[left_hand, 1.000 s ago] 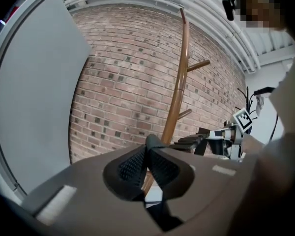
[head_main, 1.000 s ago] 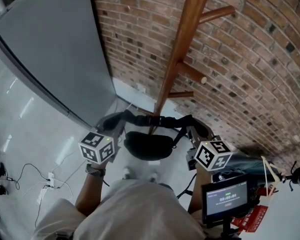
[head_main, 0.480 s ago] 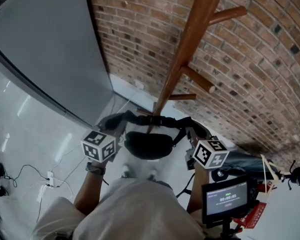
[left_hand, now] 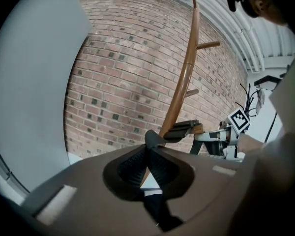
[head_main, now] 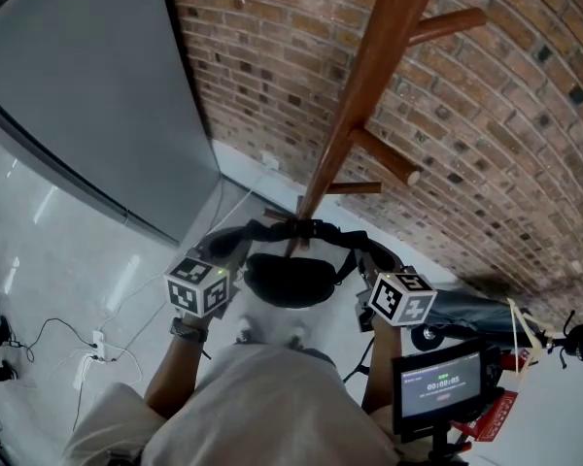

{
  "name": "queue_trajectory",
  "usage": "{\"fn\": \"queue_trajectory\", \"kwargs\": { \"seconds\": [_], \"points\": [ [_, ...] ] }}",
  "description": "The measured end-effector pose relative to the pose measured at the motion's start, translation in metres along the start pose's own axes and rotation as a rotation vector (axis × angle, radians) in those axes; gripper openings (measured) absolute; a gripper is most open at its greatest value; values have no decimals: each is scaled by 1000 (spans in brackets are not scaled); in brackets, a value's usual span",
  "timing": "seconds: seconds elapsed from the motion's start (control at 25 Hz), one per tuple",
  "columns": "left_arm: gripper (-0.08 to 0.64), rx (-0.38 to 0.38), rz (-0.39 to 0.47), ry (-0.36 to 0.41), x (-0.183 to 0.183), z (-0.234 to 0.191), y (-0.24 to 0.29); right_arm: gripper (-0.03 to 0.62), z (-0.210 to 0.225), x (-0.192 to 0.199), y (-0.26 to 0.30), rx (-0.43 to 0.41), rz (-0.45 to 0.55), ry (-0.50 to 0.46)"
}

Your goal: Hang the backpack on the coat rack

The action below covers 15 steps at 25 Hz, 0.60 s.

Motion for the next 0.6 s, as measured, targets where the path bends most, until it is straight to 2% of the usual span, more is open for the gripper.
{"fn": "queue_trajectory", "kwargs": {
  "seconds": [0.6],
  "points": [
    [5,22,-98,-64,48,0,24,8,-12,57,33,-37,-139,-7]
  ]
}}
Point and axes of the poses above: the fingertips, and each gripper's own axes: y forward along the fingers, z to its right, x out of its underside, the point moved 1 cm from there along -y, backward along the fingers, and after that the axes turned 13 degrees about x, right-handed, at the moved point
